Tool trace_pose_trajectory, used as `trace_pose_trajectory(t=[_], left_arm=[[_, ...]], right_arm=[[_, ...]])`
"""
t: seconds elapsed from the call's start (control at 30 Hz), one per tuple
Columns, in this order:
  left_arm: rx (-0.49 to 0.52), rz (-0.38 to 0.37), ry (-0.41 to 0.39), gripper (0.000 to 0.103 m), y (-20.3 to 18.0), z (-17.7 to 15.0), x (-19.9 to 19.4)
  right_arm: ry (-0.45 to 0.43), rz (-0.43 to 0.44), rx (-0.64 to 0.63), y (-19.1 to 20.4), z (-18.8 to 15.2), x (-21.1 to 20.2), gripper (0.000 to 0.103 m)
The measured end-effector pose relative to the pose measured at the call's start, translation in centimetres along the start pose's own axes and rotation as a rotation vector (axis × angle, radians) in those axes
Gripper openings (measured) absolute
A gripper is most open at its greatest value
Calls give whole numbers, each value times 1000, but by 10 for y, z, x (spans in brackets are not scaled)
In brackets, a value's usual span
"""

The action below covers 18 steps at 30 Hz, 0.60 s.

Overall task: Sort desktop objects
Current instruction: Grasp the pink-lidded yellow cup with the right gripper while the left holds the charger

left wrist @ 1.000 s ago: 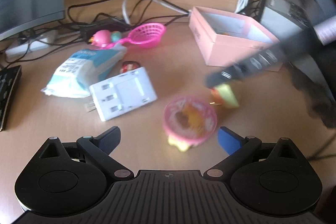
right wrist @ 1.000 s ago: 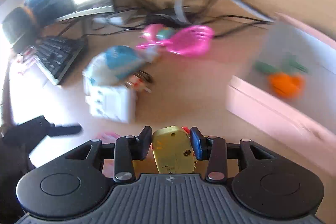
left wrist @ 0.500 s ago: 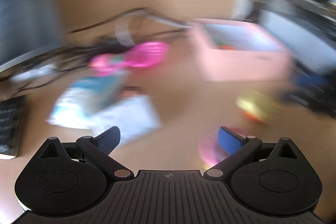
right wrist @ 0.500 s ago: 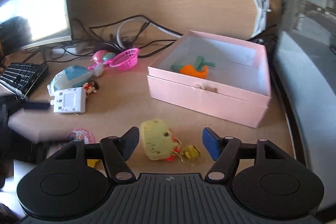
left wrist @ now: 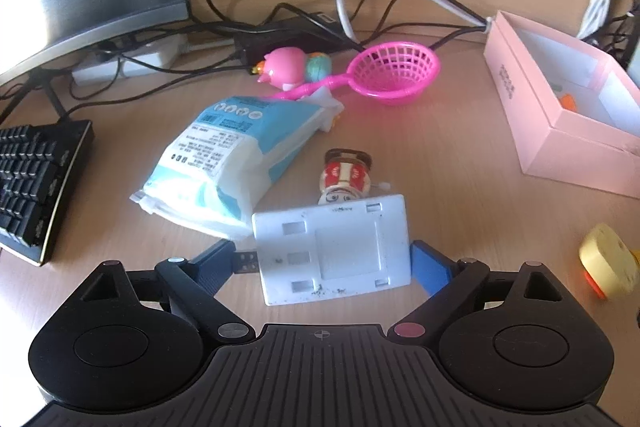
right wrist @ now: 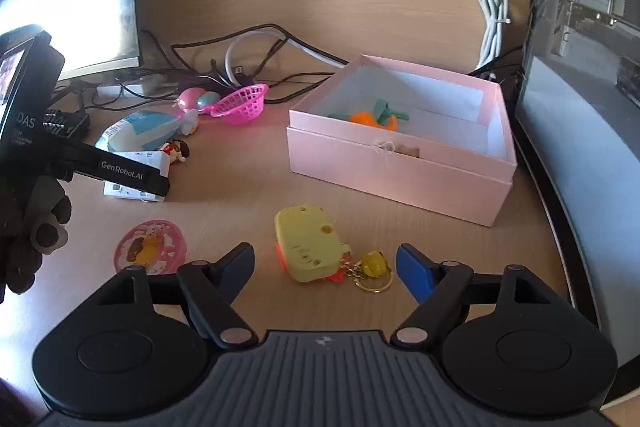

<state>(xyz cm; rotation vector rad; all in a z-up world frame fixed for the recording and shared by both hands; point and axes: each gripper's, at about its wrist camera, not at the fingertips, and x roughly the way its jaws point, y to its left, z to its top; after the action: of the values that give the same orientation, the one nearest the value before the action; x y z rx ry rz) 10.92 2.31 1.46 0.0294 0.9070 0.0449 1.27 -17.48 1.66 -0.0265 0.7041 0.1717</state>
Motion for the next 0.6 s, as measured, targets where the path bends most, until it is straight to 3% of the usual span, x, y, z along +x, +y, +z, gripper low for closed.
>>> trace_pose_trajectory(t=[0.13, 0.23, 0.3, 0.4, 0.6], left_arm=[[48, -82, -4, 96, 7, -21, -20], [174, -209, 7, 96, 9, -50, -43], [257, -248, 24, 97, 8, -68, -54], [308, -250, 31, 97, 8, -88, -69], [263, -211, 41, 100, 14, -100, -79]], right_arm=[[-22, 102, -61, 15, 2, -4, 80], [-32, 180, -118, 30, 3, -6, 82], [-21, 222, -154, 40, 5, -4, 82], [-6, 266, -219, 58, 6, 4, 82], [49, 290, -259, 87, 9, 36, 82]])
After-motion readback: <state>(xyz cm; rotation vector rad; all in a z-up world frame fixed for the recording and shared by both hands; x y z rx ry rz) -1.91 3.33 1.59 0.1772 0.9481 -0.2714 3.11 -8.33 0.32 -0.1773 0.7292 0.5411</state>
